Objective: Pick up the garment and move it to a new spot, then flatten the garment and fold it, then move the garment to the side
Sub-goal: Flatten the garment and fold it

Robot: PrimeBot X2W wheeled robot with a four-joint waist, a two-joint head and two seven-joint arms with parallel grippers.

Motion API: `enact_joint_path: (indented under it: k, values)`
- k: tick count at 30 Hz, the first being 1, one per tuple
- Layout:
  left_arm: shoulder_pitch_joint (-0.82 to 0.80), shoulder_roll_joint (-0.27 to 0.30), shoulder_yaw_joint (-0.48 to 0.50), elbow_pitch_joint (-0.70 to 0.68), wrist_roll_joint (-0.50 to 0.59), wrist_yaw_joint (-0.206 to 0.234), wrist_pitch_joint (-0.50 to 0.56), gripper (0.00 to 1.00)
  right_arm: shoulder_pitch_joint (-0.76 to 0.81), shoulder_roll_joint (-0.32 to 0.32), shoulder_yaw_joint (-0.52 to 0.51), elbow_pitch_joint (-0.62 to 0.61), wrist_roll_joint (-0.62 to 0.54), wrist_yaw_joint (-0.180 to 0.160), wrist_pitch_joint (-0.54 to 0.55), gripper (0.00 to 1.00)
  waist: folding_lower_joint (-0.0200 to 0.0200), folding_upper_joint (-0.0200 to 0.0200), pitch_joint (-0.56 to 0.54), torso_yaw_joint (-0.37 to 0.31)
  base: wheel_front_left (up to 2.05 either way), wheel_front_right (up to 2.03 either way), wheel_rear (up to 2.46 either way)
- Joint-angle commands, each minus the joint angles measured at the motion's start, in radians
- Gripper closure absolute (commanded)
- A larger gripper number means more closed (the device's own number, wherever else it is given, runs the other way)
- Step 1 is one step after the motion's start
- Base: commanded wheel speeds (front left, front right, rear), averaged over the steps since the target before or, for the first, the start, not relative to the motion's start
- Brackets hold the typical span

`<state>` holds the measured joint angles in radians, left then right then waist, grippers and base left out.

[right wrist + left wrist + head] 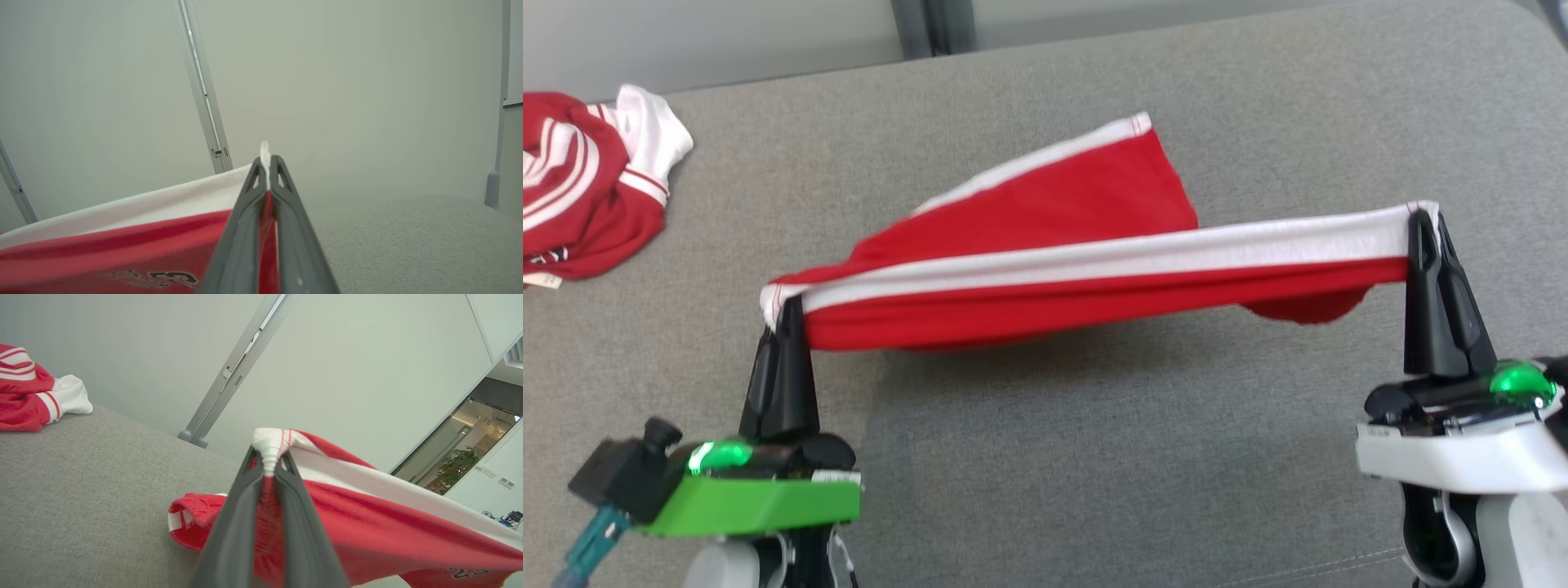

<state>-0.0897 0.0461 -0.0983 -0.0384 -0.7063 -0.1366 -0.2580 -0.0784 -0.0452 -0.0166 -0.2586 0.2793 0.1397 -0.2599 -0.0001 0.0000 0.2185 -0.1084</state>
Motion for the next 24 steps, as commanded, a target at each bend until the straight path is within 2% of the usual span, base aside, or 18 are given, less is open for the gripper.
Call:
enact_joint_path:
  k: [1, 6, 11, 17, 24]
  values:
    - [0.046, 0.013, 0.035, -0.016, -0.015, 0.014, -0.011, 1.0, 0.035, -0.01, -0.029, -0.02, -0.003, -0.016, -0.008, 1.0, 0.0001, 0.0, -0.044, -0.016, 0.0, 0.0, 0.0]
    - [0.144, 0.01, 0.011, -0.068, -0.034, 0.043, -0.011, 1.0, 0.123, -0.009, -0.029, -0.053, -0.015, -0.016, -0.008, 1.0, 0.0001, 0.0, -0.045, -0.016, 0.0, 0.0, 0.0]
    - [0.151, 0.01, -0.034, -0.029, -0.062, 0.074, -0.011, 1.0, 0.121, -0.009, -0.032, 0.003, -0.042, -0.016, -0.008, 1.0, 0.0001, 0.0, -0.023, 0.007, 0.0, 0.0, 0.0]
    - [0.062, 0.01, -0.074, 0.093, -0.101, 0.121, -0.011, 1.0, 0.017, -0.019, -0.032, 0.159, -0.089, -0.016, -0.007, 1.0, 0.0001, 0.0, 0.021, 0.052, 0.0, 0.0, 0.0]
    - [-0.119, 0.014, -0.089, 0.276, -0.191, 0.203, -0.012, 1.0, -0.206, -0.063, -0.02, 0.398, -0.111, -0.016, -0.007, 1.0, 0.0001, 0.0, 0.08, 0.114, 0.0, 0.0, 0.0]
